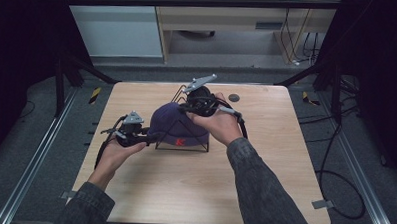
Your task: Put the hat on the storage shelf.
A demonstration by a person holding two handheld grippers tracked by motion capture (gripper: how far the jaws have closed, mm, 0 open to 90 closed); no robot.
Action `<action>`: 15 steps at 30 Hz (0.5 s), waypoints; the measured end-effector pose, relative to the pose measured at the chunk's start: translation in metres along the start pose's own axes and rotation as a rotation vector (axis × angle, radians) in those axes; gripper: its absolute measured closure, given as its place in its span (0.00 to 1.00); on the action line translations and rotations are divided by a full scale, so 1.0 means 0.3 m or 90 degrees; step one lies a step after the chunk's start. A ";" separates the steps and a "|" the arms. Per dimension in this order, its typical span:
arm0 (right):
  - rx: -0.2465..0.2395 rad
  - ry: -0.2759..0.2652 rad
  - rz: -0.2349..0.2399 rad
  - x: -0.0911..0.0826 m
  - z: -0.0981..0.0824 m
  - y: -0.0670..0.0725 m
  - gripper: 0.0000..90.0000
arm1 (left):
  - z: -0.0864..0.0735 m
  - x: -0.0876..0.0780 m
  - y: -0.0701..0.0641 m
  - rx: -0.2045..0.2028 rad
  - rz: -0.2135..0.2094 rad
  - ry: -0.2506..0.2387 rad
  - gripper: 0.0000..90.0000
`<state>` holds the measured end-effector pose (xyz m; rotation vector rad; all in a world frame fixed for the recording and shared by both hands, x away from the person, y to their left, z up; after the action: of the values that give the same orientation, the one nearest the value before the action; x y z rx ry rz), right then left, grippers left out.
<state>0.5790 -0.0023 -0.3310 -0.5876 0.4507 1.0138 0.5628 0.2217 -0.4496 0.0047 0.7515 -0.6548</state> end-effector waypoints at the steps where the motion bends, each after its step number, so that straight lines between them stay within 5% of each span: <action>1: 0.000 0.004 -0.001 0.005 0.002 -0.002 0.91 | -0.001 0.001 0.000 -0.001 0.000 -0.001 0.64; 15: -0.005 0.018 0.013 0.028 0.000 0.012 0.90 | -0.027 0.012 0.019 -0.015 0.009 0.016 0.64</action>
<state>0.5797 0.0048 -0.3370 -0.6051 0.4784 1.0279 0.5626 0.2262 -0.4591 -0.0033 0.7824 -0.6331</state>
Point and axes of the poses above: each handheld gripper's, and its own axes: x roughly forward along the jaws, z roughly out of its top, y roughly to its left, the point moved 3 cm from there along x, roughly forward along the jaws, and after that the axes turned 15 degrees about -x, right-handed, at the moved point
